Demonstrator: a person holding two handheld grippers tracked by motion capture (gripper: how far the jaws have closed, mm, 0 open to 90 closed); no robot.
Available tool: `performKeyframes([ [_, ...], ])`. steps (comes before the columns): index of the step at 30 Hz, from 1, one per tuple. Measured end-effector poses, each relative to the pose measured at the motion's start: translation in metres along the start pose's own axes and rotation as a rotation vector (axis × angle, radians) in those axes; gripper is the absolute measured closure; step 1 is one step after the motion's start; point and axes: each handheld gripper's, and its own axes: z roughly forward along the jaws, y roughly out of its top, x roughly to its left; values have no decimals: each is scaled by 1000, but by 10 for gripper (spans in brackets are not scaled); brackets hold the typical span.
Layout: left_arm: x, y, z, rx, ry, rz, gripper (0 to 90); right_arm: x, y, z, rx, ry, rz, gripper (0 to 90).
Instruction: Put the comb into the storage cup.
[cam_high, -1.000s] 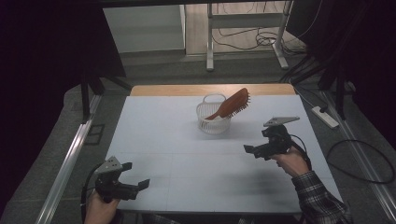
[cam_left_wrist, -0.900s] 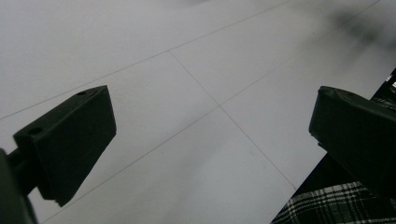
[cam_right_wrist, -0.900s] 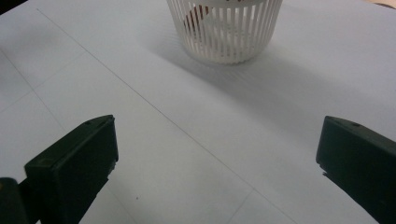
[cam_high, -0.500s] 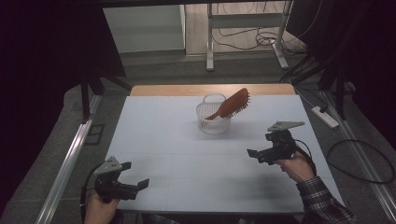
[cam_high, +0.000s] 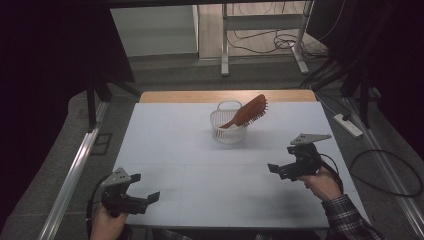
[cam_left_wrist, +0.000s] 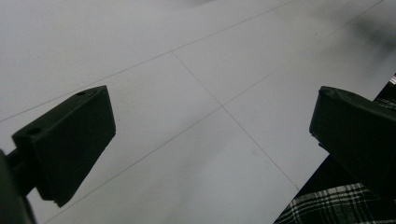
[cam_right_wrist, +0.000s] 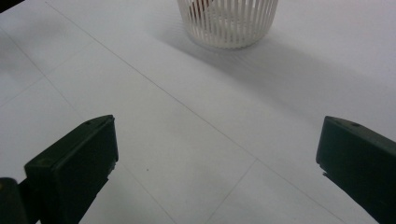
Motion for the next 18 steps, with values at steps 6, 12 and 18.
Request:
performKeyframes([
  [6,0,0,0,2,0,0,3,0,-4,-4,2,-7,2,0],
  [12,0,0,0,2,0,0,3,0,-8,-8,4,-16,13,0],
  [18,0,0,0,3,-1,-1,3,-1,-14,-11,13,-19,26,0],
])
